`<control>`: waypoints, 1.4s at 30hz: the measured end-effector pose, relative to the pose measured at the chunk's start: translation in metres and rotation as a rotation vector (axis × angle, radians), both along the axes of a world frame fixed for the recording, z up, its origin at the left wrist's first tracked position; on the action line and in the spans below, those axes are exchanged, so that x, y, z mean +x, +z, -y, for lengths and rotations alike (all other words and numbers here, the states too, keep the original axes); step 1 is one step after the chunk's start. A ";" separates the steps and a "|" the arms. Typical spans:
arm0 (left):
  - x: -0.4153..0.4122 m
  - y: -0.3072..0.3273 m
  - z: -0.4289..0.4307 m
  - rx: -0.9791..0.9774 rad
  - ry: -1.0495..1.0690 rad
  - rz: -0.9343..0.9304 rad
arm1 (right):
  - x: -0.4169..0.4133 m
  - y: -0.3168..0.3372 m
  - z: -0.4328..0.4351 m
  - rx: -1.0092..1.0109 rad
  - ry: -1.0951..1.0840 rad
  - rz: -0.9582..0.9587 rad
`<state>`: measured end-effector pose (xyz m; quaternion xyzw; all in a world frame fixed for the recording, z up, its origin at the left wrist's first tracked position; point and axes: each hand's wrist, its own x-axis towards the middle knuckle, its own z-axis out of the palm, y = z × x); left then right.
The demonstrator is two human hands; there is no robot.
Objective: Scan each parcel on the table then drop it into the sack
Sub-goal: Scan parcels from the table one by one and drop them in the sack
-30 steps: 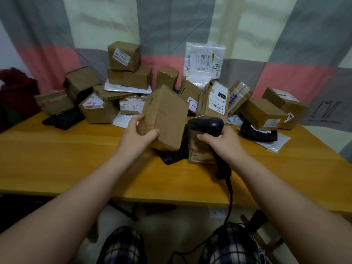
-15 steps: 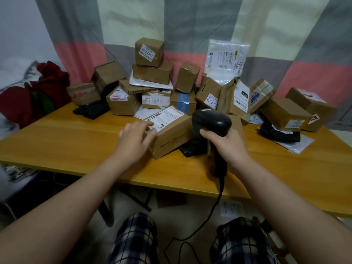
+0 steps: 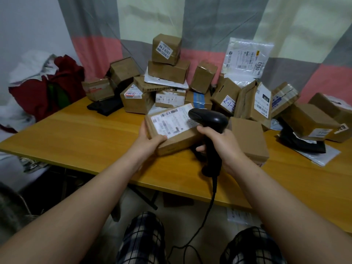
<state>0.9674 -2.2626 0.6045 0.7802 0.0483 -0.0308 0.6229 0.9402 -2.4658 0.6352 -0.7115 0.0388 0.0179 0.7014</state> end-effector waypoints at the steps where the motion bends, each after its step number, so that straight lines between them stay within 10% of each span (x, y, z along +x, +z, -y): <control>1: 0.002 0.001 -0.003 0.004 0.009 0.046 | -0.001 -0.002 -0.001 0.002 -0.004 -0.012; 25: 0.045 0.049 -0.015 0.648 -0.137 0.535 | -0.041 -0.025 -0.008 -0.375 -0.096 0.339; 42: 0.043 0.042 -0.017 0.468 -0.148 0.538 | -0.043 -0.042 -0.005 -0.358 -0.099 0.329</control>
